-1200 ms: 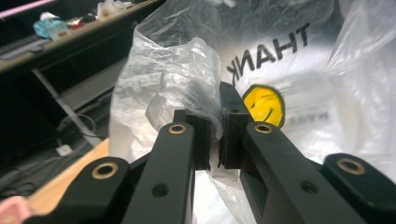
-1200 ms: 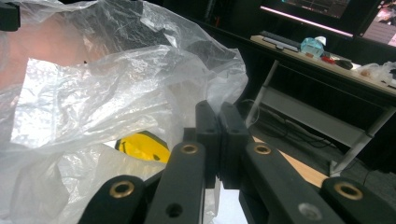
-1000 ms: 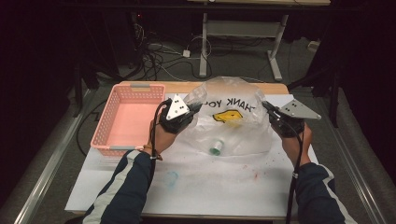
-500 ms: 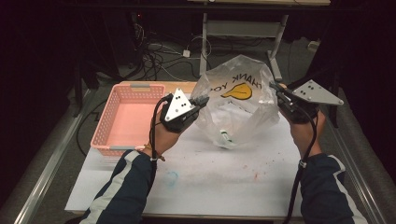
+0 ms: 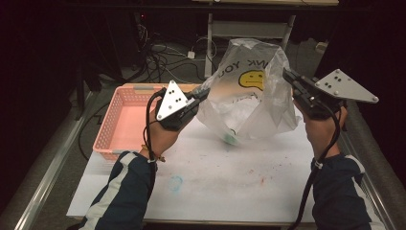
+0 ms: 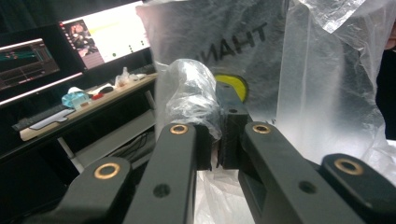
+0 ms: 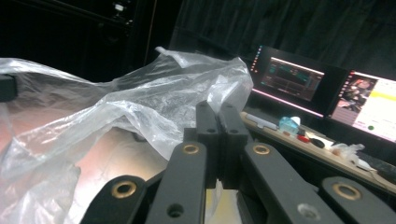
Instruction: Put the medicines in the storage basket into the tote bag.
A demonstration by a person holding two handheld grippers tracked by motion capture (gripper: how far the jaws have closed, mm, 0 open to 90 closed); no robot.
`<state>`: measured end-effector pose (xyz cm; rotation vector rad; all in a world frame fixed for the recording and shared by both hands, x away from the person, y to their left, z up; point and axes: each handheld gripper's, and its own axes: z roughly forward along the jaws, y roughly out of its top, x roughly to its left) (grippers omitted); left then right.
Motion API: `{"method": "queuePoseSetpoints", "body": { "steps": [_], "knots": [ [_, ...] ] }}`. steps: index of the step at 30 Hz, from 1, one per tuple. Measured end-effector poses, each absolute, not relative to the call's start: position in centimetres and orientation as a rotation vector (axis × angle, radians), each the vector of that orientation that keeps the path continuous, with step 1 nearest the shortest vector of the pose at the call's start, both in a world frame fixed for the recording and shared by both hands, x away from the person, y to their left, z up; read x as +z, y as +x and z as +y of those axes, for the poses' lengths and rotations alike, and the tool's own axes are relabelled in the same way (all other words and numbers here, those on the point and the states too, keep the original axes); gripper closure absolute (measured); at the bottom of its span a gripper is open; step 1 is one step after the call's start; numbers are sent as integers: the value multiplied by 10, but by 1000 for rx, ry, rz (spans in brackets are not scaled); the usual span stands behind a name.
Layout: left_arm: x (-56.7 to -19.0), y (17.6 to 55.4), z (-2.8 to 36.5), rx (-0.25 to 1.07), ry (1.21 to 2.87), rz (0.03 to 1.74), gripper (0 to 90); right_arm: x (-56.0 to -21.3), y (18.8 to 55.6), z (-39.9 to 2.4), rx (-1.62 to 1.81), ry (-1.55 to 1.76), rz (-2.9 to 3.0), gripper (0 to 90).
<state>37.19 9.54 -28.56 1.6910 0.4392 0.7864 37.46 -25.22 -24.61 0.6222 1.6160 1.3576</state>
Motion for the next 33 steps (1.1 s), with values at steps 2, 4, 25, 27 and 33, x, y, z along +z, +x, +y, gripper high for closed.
{"method": "queuePoseSetpoints", "body": {
  "steps": [2, 4, 25, 27, 33],
  "knots": [
    [-283, 376, 98, 789, 1685, 458, 844, -246, 379, -254, 1348, 643, 1610, 900],
    [-278, 380, 102, 792, 1672, 473, 845, -245, 384, -257, 1334, 664, 1604, 900],
    [-282, 449, 133, 908, 1744, 702, 843, -291, 478, -296, 987, 986, 1707, 900],
    [-276, 450, 134, 916, 1734, 700, 843, -294, 483, -295, 951, 982, 1717, 900],
    [-263, 451, 128, 945, 1735, 673, 842, -303, 495, -297, 933, 1018, 1729, 900]
  ]
}}
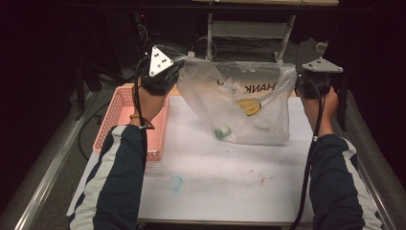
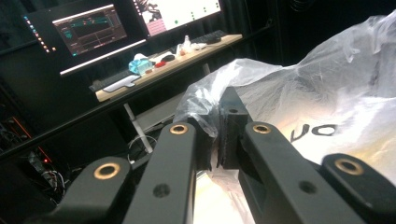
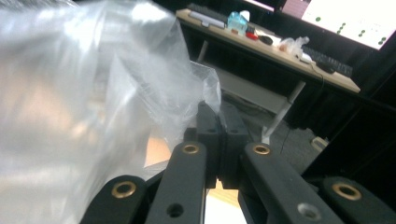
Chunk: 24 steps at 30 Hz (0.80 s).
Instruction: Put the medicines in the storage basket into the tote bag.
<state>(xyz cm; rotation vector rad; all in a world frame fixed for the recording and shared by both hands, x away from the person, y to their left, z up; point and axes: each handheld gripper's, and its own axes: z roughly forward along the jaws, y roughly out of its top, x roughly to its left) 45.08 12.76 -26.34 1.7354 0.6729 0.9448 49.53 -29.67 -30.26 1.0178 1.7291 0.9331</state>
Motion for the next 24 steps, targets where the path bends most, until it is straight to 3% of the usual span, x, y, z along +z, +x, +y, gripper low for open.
{"method": "queuePoseSetpoints", "body": {
  "steps": [3, 9, 13, 20, 24],
  "knots": [
    [-266, 454, 119, 936, 1756, 676, 803, -310, 502, -298, 911, 1049, 1740, 900],
    [-276, 460, 112, 884, 1748, 718, 506, -326, 513, -307, 855, 1131, 1766, 900],
    [-275, 460, 118, 882, 1723, 743, 369, -335, 516, -316, 817, 1170, 1776, 900],
    [-270, 450, 129, 814, 1681, 719, 345, -345, 520, -324, 800, 1224, 1782, 900],
    [-289, 438, 127, 762, 1711, 674, 345, -349, 522, -327, 786, 1242, 1790, 900]
  ]
}}
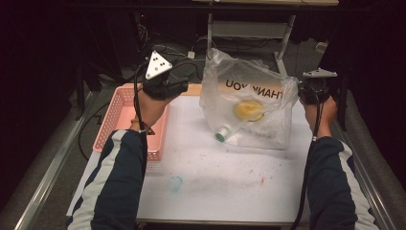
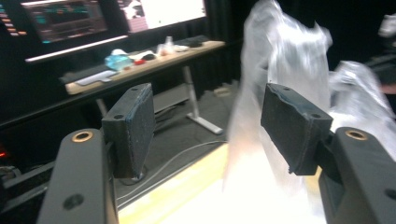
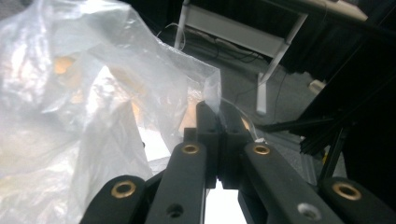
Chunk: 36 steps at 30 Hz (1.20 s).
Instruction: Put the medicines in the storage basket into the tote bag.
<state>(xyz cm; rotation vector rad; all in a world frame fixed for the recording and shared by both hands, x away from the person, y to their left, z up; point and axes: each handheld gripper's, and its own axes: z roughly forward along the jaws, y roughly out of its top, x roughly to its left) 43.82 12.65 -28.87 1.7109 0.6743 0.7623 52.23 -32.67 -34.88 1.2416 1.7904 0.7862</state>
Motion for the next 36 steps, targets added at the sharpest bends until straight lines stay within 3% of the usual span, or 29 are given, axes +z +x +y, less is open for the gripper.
{"method": "queuePoseSetpoints", "body": {
  "steps": [6, 11, 16, 20, 24, 36],
  "knots": [
    [-337, 425, 98, 674, 1835, 593, 295, -352, 521, -330, 805, 1269, 1790, 900],
    [-369, 436, 71, 565, 1911, 613, 258, -351, 517, -330, 821, 1257, 1781, 900],
    [-385, 452, 58, 593, 1941, 699, 265, -352, 514, -326, 850, 1231, 1789, 900],
    [-391, 462, 59, 582, 1924, 712, 542, -352, 511, -325, 879, 1218, 1794, 898],
    [-387, 463, 59, 615, 1920, 689, 876, -350, 508, -324, 903, 1204, 1806, 899],
    [-330, 433, 91, 759, 1767, 663, 878, -322, 502, -318, 918, 1131, 1761, 900]
  ]
}}
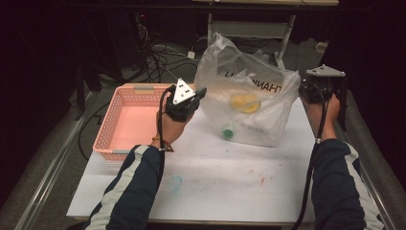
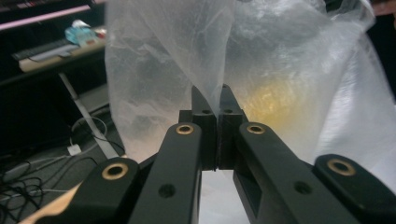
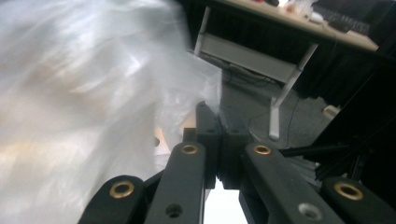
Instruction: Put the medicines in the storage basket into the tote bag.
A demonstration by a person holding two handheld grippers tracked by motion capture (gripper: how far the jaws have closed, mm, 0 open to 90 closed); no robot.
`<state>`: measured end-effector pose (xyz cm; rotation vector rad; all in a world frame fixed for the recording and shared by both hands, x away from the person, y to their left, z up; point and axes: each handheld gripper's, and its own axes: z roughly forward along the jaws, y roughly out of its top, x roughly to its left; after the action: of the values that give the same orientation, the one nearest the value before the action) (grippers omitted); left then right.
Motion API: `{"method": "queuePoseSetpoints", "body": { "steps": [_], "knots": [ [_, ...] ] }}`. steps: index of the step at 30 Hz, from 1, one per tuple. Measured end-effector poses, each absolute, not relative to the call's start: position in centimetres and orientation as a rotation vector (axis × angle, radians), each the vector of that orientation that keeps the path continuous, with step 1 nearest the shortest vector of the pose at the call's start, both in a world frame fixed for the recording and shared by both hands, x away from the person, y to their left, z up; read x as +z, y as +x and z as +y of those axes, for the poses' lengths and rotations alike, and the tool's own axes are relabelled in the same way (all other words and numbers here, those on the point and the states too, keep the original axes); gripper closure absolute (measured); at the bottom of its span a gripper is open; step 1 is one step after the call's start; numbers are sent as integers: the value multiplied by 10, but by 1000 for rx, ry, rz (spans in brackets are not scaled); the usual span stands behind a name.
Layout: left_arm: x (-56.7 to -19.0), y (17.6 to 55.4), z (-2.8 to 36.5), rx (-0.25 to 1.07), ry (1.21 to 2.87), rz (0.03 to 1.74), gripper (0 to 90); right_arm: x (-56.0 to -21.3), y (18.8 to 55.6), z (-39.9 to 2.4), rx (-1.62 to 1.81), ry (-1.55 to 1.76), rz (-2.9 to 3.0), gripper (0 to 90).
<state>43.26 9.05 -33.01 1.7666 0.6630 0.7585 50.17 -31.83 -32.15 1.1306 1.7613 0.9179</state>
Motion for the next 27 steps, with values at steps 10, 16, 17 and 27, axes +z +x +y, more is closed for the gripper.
{"method": "queuePoseSetpoints", "body": {
  "steps": [10, 16, 17, 27],
  "knots": [
    [-333, 431, 92, 759, 1779, 670, 875, -318, 504, -305, 921, 1114, 1771, 752],
    [-344, 440, 97, 768, 1793, 737, 875, -312, 492, -302, 1002, 1059, 1793, 506],
    [-346, 442, 98, 768, 1799, 747, 875, -309, 489, -302, 1033, 1051, 1794, 474],
    [-354, 450, 104, 799, 1824, 816, 875, -278, 452, -292, 1164, 916, 1821, 311]
  ]
}}
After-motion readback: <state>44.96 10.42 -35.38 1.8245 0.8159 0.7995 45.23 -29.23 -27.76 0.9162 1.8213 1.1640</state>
